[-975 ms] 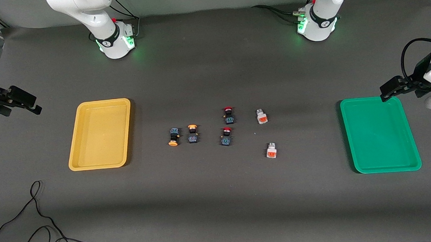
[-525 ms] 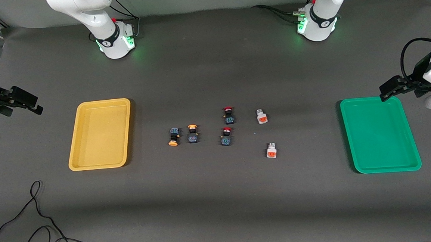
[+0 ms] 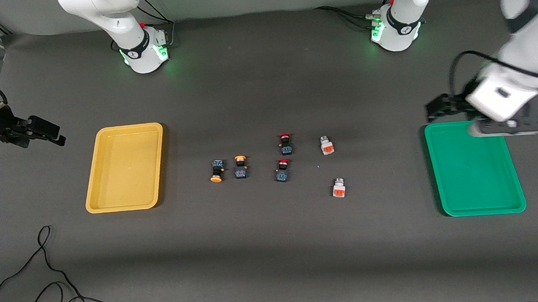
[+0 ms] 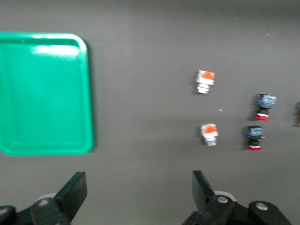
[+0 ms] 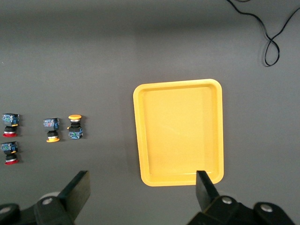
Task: Place green and yellow buttons in trays
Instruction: 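Grasp a white-orange button with the left gripper while the right gripper reaches out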
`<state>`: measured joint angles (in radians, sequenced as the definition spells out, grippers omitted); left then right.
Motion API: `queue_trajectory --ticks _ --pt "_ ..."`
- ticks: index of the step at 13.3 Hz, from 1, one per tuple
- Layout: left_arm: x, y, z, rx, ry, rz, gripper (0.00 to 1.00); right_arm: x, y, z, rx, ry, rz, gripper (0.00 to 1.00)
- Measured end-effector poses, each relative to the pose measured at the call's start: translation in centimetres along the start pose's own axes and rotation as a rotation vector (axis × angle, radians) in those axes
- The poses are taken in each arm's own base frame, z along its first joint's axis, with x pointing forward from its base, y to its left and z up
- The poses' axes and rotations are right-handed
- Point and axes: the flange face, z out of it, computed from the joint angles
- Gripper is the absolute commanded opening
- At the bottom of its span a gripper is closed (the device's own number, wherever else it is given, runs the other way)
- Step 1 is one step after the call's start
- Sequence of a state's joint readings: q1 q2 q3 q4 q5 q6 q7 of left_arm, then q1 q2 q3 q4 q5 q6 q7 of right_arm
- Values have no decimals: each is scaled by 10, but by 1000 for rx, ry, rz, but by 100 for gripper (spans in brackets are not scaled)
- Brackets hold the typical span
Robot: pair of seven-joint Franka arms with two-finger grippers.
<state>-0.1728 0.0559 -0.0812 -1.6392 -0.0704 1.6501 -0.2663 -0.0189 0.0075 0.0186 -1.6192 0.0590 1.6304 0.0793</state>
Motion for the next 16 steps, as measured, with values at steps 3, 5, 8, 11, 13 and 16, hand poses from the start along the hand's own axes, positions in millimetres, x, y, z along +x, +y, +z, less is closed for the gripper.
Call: queue_trajectory --ticks 3,5,8,11,13,16 --pt "-37 99 8 17 7 -29 100 7 0 16 -2 -27 1 100" --pt "-70 157 15 61 33 -52 100 10 1 21 -2 -35 3 100" --pt "-106 212 34 91 54 -52 100 10 5 19 -2 -32 10 100" --pt "-97 211 79 85 62 -63 100 12 10 16 -2 -24 17 100" --pt "-87 205 121 81 61 -73 100 13 9 15 -2 -22 16 100" --pt "-78 204 184 68 67 -67 100 14 4 22 -3 -39 5 100"
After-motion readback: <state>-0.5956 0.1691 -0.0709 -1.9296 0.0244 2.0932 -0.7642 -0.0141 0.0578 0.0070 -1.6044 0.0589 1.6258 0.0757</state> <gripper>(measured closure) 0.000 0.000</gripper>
